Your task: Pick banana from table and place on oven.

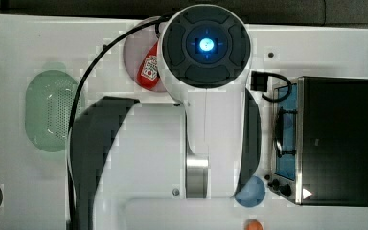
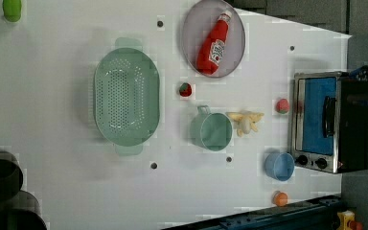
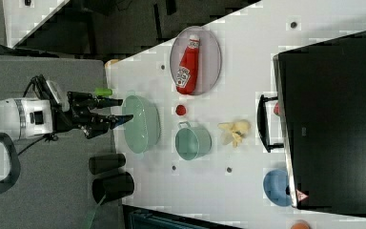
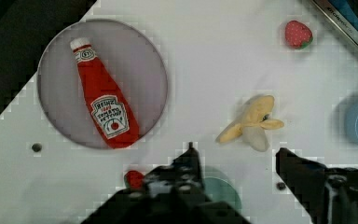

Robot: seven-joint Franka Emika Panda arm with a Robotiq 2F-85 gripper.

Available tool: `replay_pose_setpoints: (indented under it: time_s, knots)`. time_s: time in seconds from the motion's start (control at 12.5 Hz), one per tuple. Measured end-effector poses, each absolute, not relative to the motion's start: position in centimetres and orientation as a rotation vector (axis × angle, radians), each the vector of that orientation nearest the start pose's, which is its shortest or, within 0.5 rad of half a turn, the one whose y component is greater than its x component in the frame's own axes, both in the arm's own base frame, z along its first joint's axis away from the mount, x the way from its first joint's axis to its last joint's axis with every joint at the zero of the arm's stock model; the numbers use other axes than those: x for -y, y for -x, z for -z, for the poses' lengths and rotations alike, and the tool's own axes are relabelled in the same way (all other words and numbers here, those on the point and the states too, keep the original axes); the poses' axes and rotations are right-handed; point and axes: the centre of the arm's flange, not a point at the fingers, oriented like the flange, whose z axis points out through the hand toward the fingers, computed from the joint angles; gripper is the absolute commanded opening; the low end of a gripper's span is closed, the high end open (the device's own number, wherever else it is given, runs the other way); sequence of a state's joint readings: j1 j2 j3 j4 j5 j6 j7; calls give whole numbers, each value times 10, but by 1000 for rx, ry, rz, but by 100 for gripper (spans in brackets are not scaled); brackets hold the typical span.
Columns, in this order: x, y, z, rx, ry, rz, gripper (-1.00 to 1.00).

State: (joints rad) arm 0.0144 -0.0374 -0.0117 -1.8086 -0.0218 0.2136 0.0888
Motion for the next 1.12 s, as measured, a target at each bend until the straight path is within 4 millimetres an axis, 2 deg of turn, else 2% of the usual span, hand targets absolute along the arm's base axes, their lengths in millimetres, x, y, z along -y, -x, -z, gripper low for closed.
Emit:
replay_pose_setpoints:
  time_s: [0.08, 0.16, 0.24, 0.4, 0.48, 0.64, 0.72, 0.8, 0.96, 1.12]
  knots:
    - [8, -512, -544, -1374, 2880, -72, 58]
    - [14, -464, -549, -1405, 2886, -178, 80]
    - [19, -427, -560, -1421, 2881, -187, 99]
    - [28, -384, -600, -1425, 2824, -31, 100]
    - [29, -376, -626, -1423, 2783, 71, 100]
    - [35, -372, -663, -1412, 2713, 233, 100]
    - [38, -376, -663, -1422, 2703, 250, 100]
    - [41, -385, -650, -1443, 2723, 219, 100]
    - [38, -424, -603, -1437, 2742, 218, 100]
    - [25, -455, -527, -1415, 2794, 137, 100]
